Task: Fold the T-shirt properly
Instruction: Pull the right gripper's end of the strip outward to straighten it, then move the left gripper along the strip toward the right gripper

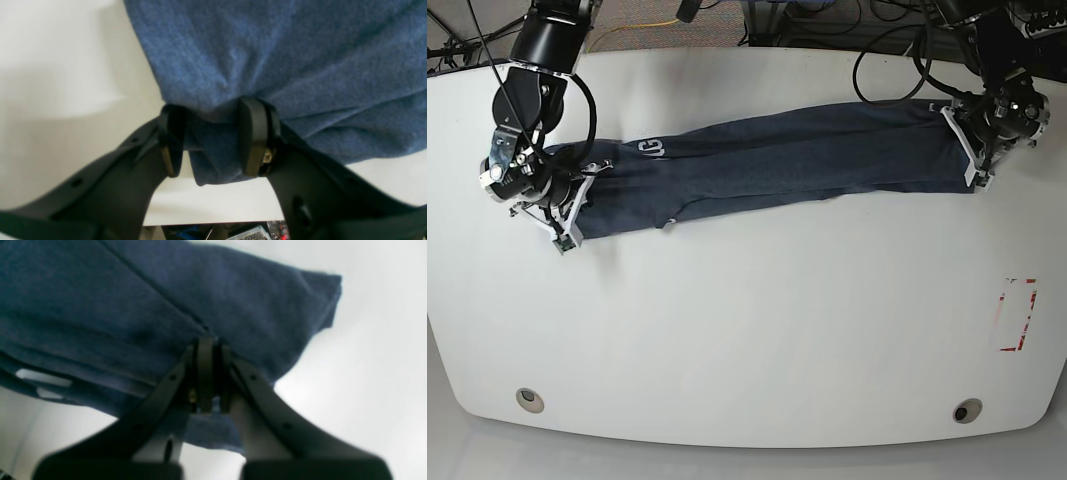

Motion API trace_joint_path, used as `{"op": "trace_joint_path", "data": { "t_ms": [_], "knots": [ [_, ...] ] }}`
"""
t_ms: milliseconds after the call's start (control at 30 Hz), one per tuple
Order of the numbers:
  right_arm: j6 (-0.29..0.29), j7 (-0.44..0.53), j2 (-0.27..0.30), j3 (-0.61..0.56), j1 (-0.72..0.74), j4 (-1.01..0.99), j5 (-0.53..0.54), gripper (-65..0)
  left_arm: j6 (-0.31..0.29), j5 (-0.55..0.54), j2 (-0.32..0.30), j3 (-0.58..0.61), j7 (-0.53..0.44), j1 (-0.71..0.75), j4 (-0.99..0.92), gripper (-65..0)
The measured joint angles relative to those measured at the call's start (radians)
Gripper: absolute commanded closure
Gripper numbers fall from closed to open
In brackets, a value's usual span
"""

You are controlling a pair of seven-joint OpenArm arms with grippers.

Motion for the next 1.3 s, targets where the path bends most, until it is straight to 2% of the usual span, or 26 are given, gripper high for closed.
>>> {"op": "trace_joint_path", "data": {
  "t_ms": [33, 100, 167, 200, 300, 367, 433, 500, 667, 767, 867, 967, 1067, 1167, 1300],
  "knots": [
    [0.000, 0.017, 0.002, -0.001, -0.008, 0.000, 0.002, -0.8, 0.001, 0.000, -0.001, 0.005, 0.000, 0.000, 0.001, -23.9],
    [0.001, 0.038, 0.004, 0.011, -0.027, 0.000, 0.006, -7.5, 0.001, 0.000, -0.002, 0.007, 0.000, 0.000, 0.003, -23.9],
    [0.002, 0.039, 0.002, 0.061, -0.041, 0.000, 0.018, -17.6, 0.001, 0.000, -0.002, 0.006, 0.000, -0.002, 0.003, -24.0],
    [0.001, 0.037, 0.005, 0.087, -0.044, 0.000, 0.017, -24.9, 0.001, 0.000, -0.002, 0.006, 0.003, -0.009, 0.003, -24.2],
    [-0.002, -0.003, 0.014, 0.151, -0.052, 0.035, -0.006, -39.2, 0.001, 0.000, 0.003, 0.006, 0.018, -0.032, 0.002, -24.2],
    [-0.003, -0.034, 0.007, 0.180, -0.057, 0.105, 0.000, -42.5, 0.001, -0.044, 0.004, 0.006, 0.017, -0.040, 0.002, -24.3],
    [-0.003, -0.055, -0.023, 0.198, -0.058, 0.163, 0.004, -42.5, 0.001, -0.088, 0.003, 0.005, 0.022, -0.041, 0.002, -24.4],
    [-0.003, -0.080, -0.058, 0.200, -0.064, 0.219, 0.010, -42.5, 0.001, -0.131, 0.003, 0.005, 0.027, -0.048, 0.002, -27.9],
    [0.000, -0.172, -0.134, 0.202, -0.068, 0.257, 0.008, -42.3, 0.002, -0.237, 0.002, 0.005, 0.026, -0.064, 0.000, -45.4],
    [-0.001, -0.179, -0.180, 0.201, -0.071, 0.255, 0.005, -42.3, 0.002, -0.314, -0.004, 0.005, 0.029, -0.062, 0.000, -46.0],
    [-0.001, -0.173, -0.224, 0.195, -0.071, 0.204, 0.008, -42.2, 0.002, -0.417, -0.047, 0.006, 0.032, -0.061, -0.005, -45.7],
    [0.000, -0.172, -0.231, 0.195, -0.069, 0.127, 0.015, -40.4, 0.002, -0.524, -0.081, -0.016, 0.031, -0.063, -0.006, -43.8],
    [-0.001, -0.150, -0.221, 0.204, -0.071, 0.071, 0.086, -30.9, 0.002, -0.613, -0.084, -0.101, 0.030, -0.064, -0.008, -43.9],
    [-0.002, -0.143, -0.188, 0.195, -0.067, 0.018, 0.176, -20.1, 0.002, -0.655, -0.095, -0.174, 0.039, -0.065, -0.058, -43.9],
    [-0.002, -0.132, -0.166, 0.193, -0.051, -0.035, 0.229, -17.3, 0.002, -0.662, -0.116, -0.239, 0.120, -0.090, -0.150, -43.9]
  ]
}}
